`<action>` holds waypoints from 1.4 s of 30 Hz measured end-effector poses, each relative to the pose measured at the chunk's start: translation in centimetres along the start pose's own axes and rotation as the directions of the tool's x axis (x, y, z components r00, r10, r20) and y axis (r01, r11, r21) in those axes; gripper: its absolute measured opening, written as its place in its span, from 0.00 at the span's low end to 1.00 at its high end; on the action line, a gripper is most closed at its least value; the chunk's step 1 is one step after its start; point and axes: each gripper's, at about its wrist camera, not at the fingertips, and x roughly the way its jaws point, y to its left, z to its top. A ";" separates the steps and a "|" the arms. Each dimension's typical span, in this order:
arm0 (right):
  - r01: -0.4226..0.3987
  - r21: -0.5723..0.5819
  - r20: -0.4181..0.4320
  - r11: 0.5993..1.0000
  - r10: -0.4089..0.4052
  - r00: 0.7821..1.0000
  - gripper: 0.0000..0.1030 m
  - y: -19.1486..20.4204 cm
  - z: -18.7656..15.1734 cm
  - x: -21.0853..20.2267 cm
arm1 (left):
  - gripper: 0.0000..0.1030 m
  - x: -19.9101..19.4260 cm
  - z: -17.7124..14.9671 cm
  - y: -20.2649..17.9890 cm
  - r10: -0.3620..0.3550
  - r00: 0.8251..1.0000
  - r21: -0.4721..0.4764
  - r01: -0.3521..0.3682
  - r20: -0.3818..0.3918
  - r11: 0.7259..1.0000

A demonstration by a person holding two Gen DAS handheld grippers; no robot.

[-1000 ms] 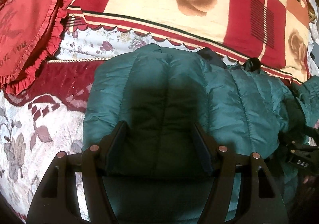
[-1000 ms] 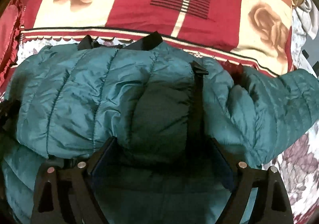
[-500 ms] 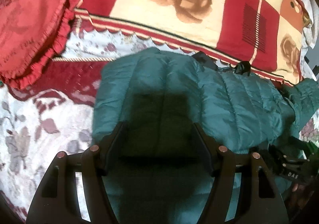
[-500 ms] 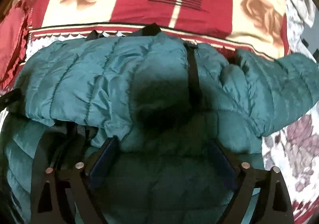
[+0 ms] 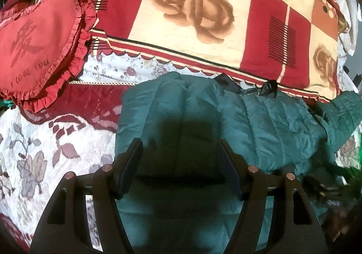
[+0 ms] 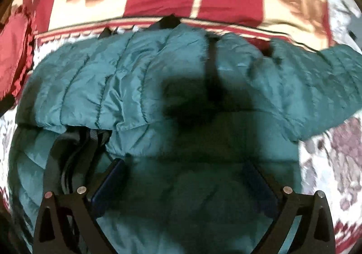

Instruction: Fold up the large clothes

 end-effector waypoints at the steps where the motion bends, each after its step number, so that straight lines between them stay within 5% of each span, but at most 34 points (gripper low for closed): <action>1: -0.015 0.004 0.019 1.000 0.015 1.000 1.00 -0.2 -0.4 -0.8 | 0.66 0.5 0.2 0.0 -0.002 1.000 -0.002 0.002 -0.007 1.000; 12: -0.133 0.051 0.080 0.990 0.129 0.988 1.00 -2.1 -2.7 -5.9 | 0.66 6.6 -0.6 -1.8 0.111 0.990 0.074 -0.105 -0.088 0.992; 19: -0.126 0.047 0.128 0.991 0.120 0.985 1.00 -2.2 -3.2 -8.1 | 0.66 4.0 -0.7 -1.7 0.031 0.997 0.034 -0.028 -0.077 0.999; 35: -0.121 0.048 0.159 0.991 0.112 0.981 1.00 -3.0 -3.5 -9.6 | 0.66 -1.5 -0.9 -5.4 -0.035 0.999 0.066 0.034 0.011 0.997; 42: -0.123 0.097 0.140 0.988 0.109 0.984 1.00 -4.3 -3.1 -8.5 | 0.66 -0.6 -1.7 -5.7 -0.091 0.994 0.016 0.092 -0.053 0.996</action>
